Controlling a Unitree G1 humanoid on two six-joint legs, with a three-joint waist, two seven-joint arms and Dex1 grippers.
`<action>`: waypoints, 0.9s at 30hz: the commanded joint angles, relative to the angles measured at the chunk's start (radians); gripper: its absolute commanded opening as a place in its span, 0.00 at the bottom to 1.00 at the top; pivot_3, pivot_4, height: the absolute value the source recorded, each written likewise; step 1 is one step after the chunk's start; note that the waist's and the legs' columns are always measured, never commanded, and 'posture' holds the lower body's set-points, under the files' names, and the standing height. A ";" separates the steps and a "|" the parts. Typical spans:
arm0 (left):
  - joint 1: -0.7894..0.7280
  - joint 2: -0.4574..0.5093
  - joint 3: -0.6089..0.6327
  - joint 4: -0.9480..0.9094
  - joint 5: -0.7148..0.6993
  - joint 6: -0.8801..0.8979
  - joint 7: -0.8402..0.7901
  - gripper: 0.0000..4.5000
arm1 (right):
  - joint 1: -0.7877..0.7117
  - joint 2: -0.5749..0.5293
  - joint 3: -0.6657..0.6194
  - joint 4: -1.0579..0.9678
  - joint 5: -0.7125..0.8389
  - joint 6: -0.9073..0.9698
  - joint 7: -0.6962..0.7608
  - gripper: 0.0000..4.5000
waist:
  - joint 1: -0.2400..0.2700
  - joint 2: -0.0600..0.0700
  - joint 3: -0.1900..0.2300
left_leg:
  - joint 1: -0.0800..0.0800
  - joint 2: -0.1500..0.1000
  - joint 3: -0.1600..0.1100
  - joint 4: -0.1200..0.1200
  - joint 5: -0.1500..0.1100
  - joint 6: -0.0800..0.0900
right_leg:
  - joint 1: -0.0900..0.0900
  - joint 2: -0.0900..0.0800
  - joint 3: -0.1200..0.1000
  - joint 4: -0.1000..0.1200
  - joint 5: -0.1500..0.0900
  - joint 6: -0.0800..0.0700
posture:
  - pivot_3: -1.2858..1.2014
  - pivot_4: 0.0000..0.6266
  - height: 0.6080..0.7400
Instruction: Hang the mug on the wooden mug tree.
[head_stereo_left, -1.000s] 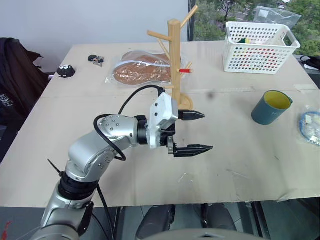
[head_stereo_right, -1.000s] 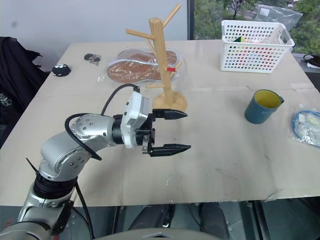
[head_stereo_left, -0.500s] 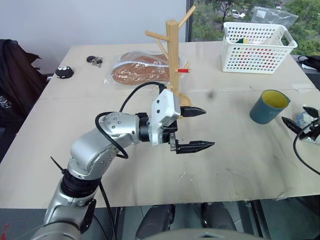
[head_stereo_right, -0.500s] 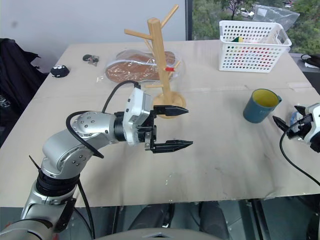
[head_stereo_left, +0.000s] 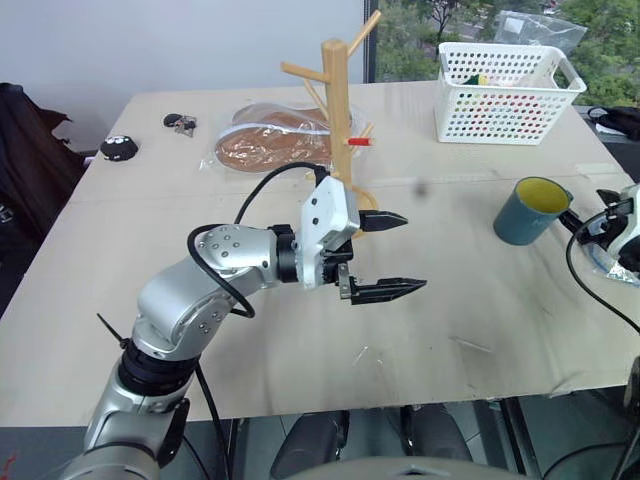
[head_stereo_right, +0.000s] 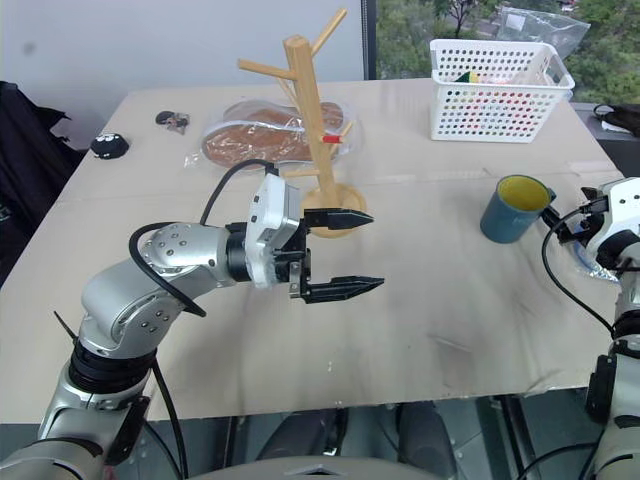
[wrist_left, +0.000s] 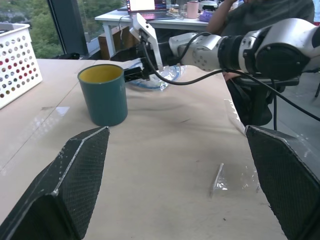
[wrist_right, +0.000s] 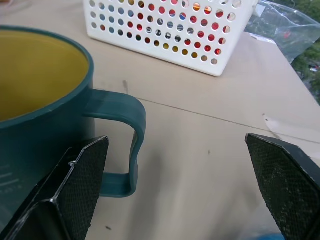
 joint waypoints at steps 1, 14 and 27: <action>0.005 0.010 0.021 -0.021 0.013 -0.023 -0.008 1.00 | -0.046 0.013 -0.004 0.036 0.009 -0.015 0.019 0.98 | -0.001 0.000 0.000 | 0.000 0.000 0.000 0.000 0.000 0.000 | 0.000 0.000 0.000 0.000 0.000 0.000 | 0.52 0.24 1.00; 0.011 0.010 0.018 -0.039 0.019 -0.005 0.011 1.00 | -0.118 0.069 -0.019 0.118 0.045 0.035 0.083 0.98 | -0.001 0.000 0.000 | 0.000 0.000 0.000 0.000 0.000 0.000 | 0.000 0.000 0.000 0.000 0.000 0.000 | 0.52 0.24 1.00; 0.029 0.023 0.015 -0.042 0.030 -0.021 0.007 1.00 | -0.138 0.089 -0.009 0.131 0.035 0.036 0.126 0.01 | -0.001 0.000 0.000 | 0.000 0.000 0.000 0.000 0.000 0.000 | 0.000 0.000 0.000 0.000 0.000 0.000 | 0.52 0.24 1.00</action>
